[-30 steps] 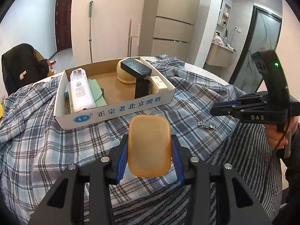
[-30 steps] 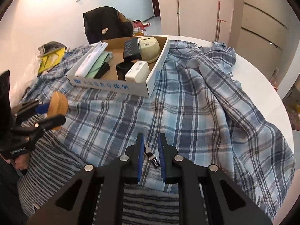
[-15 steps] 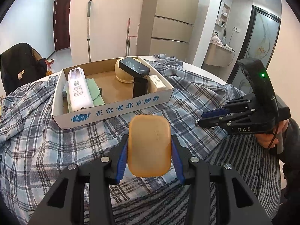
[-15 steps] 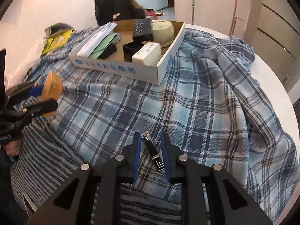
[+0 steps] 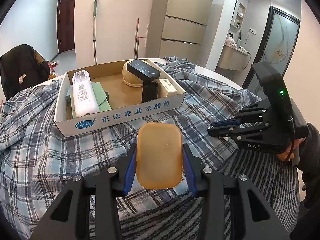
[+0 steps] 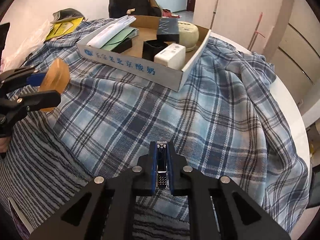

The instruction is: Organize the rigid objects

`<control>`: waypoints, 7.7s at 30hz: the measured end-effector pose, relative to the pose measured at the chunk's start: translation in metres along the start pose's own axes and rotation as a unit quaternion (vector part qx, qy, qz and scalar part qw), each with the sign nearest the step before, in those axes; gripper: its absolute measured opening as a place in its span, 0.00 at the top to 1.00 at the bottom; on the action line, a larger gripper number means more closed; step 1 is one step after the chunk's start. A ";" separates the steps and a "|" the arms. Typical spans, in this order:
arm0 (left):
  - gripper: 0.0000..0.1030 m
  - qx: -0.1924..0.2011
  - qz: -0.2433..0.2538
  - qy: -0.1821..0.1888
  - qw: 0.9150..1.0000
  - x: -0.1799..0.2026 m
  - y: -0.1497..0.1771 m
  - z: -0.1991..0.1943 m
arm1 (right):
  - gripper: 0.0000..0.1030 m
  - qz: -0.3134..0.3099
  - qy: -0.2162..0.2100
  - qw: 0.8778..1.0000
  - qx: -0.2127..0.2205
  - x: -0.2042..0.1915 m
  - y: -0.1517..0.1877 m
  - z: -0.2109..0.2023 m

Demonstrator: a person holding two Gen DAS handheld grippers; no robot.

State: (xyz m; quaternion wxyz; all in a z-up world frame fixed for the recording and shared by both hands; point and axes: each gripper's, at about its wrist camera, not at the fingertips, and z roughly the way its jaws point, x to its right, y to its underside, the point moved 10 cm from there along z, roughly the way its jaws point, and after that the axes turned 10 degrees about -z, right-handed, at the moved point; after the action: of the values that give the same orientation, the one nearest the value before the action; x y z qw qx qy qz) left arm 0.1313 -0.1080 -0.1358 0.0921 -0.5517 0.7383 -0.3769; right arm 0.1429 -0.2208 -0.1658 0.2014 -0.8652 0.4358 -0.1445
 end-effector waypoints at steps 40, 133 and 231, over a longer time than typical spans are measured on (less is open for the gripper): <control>0.57 0.278 -0.107 -0.097 0.950 -0.041 -0.229 -0.127 | 0.91 0.163 0.130 0.914 0.347 0.040 -0.235 -0.190; 0.00 0.410 -0.015 -0.096 0.907 -0.002 -0.161 -0.217 | 0.00 0.059 0.143 0.911 0.383 0.028 -0.199 -0.249; 0.00 0.392 -0.011 -0.165 0.905 -0.031 -0.037 -0.146 | 0.00 0.040 0.243 0.885 0.396 -0.019 -0.061 -0.163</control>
State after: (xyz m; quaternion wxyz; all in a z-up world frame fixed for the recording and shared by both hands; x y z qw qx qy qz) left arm 0.0900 -0.0180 -0.0184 0.4170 -0.5334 0.4989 -0.5410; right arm 0.1054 -0.2086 0.0049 0.4203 -0.6331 0.4123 -0.5025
